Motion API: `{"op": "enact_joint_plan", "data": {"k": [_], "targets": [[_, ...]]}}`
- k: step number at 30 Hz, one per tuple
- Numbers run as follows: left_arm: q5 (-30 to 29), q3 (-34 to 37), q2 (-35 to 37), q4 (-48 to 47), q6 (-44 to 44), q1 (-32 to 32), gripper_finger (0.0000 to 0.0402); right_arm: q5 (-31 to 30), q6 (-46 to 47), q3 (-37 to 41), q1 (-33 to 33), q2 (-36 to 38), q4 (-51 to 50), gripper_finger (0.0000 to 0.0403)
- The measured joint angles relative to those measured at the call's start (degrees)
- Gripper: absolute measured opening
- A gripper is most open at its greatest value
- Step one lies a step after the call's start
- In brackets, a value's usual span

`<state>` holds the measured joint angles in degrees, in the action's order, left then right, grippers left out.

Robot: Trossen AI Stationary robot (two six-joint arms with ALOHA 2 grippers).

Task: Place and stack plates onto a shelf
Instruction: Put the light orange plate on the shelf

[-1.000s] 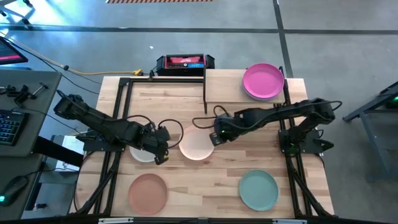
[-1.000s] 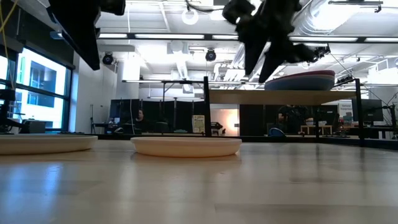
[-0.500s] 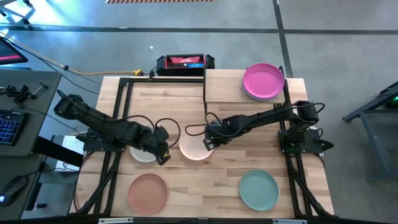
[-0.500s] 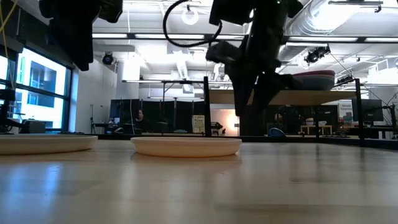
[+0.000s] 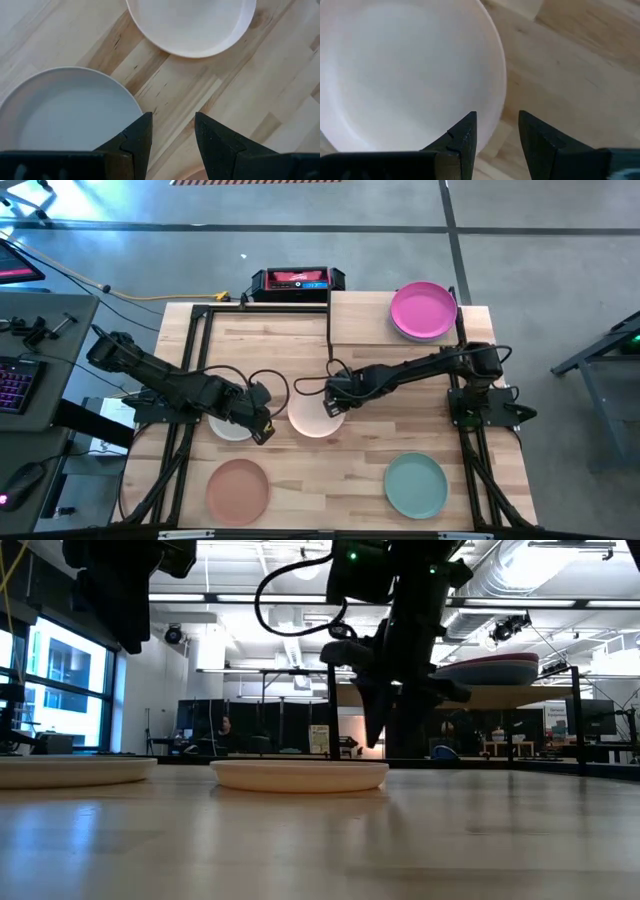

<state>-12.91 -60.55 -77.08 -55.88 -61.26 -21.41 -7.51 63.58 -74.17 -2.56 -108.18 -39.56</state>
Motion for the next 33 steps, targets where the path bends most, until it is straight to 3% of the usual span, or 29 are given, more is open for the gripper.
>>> {"op": "enact_joint_plan", "data": {"k": [16,33], "targets": [[-0.7,0.0,0.0,0.1,-0.2,0.0,0.0138,0.0,-3.5,0.0,1.2,-3.5,1.2,0.0123],[-1.2,0.0,0.0,0.2,-0.2,0.0,0.0138,0.5,-4.6,0.0,1.5,-4.7,2.0,0.0097]]}}
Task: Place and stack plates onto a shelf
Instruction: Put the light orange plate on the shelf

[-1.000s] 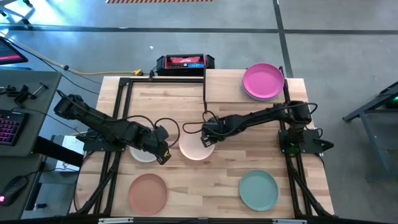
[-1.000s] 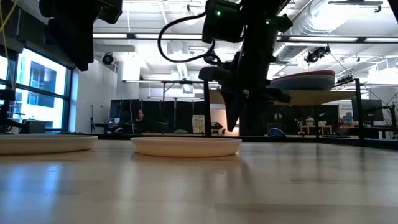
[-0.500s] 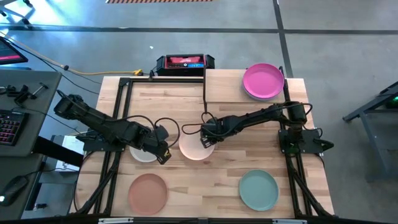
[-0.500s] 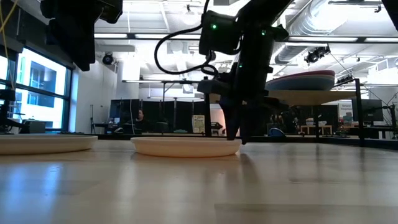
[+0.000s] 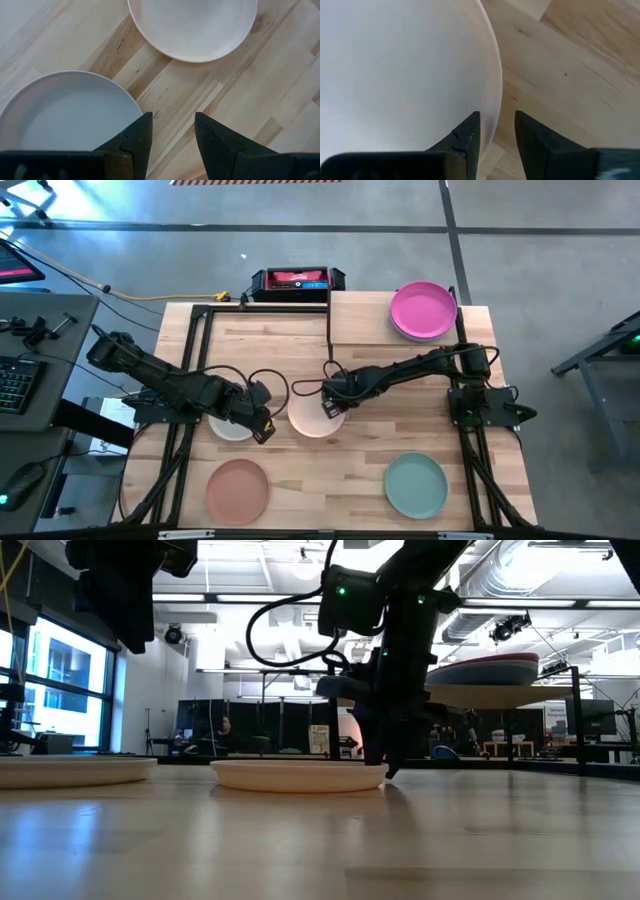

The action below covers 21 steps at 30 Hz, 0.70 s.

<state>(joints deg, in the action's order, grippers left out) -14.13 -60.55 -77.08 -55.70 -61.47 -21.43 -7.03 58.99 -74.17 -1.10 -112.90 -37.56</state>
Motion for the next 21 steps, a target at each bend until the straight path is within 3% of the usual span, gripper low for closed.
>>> {"op": "enact_joint_plan", "data": {"k": [15,21], "targets": [[-0.2,0.0,0.0,0.0,0.0,0.0,0.0138,0.0,-1.6,0.0,0.0,0.0,0.0,0.0007],[-1.6,0.0,0.0,0.0,0.1,0.0,0.0138,0.9,-2.5,0.0,0.1,0.0,-0.3,0.0002]]}}
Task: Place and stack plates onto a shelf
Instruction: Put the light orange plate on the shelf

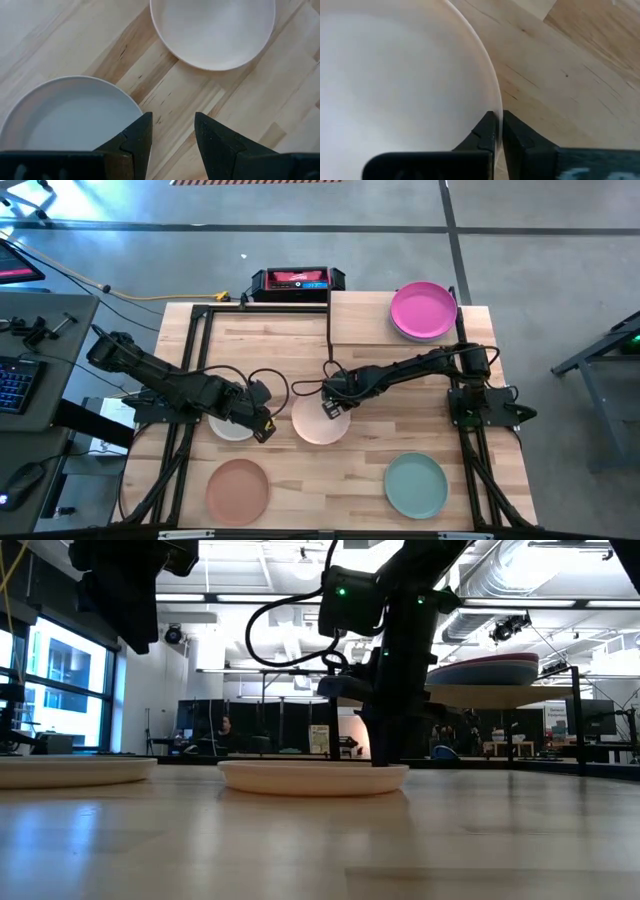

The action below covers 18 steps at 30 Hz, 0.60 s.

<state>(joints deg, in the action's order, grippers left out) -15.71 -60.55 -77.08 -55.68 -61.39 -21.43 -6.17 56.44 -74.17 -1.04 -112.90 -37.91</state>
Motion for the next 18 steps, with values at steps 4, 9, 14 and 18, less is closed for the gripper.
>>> {"op": "enact_joint_plan", "data": {"k": [4,9,14,18], "targets": [[-0.1,0.0,0.0,0.0,0.0,0.0,0.0138,0.9,-1.0,0.0,0.0,0.0,-0.1,0.0001],[-0.1,0.0,0.0,0.0,0.0,0.0,0.0138,3.3,-1.6,0.0,0.0,0.1,-1.0,0.0],[0.0,0.0,0.0,0.0,0.0,0.0,0.0138,4.9,-2.6,0.0,0.0,1.3,-2.9,0.0],[0.0,0.0,0.0,0.0,0.0,0.0,0.0138,5.2,-3.0,0.0,0.0,3.4,-3.8,0.0]]}}
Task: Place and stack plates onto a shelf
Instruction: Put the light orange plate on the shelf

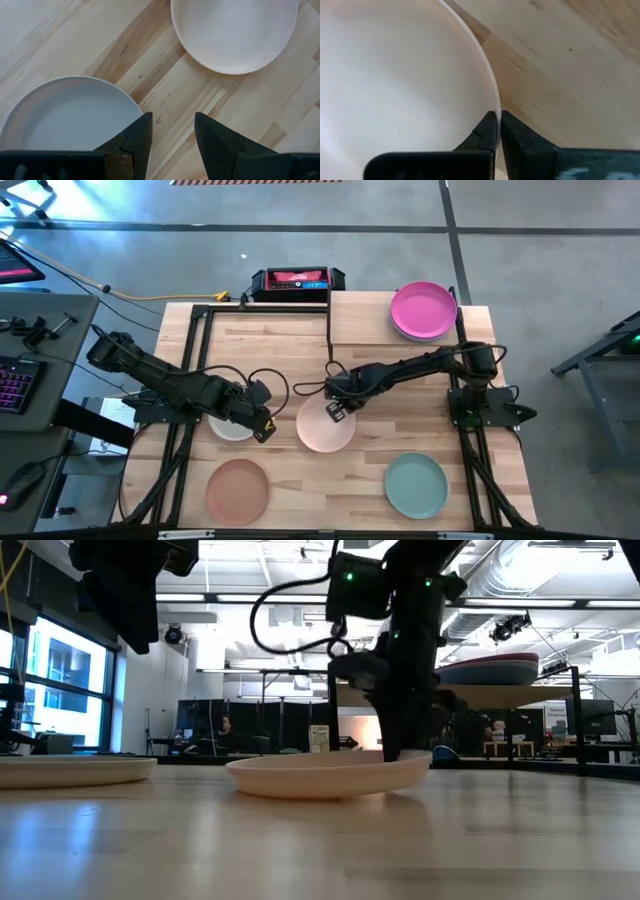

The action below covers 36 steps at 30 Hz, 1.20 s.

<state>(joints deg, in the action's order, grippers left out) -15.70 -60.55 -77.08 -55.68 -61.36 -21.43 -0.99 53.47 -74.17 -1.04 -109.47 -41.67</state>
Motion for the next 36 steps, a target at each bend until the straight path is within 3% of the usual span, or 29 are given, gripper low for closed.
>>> {"op": "enact_joint_plan", "data": {"k": [10,27,36], "targets": [[0.0,0.0,0.0,0.0,0.1,0.0,0.0138,0.2,-0.4,0.0,0.6,5.2,-0.6,0.0],[0.1,0.0,0.0,-0.1,0.0,0.0,0.0138,3.3,-2.5,0.0,1.4,6.9,-1.9,0.0],[0.1,0.0,0.0,-0.1,0.4,0.0,0.0138,3.1,-2.6,0.0,1.6,13.3,-3.1,0.0]]}}
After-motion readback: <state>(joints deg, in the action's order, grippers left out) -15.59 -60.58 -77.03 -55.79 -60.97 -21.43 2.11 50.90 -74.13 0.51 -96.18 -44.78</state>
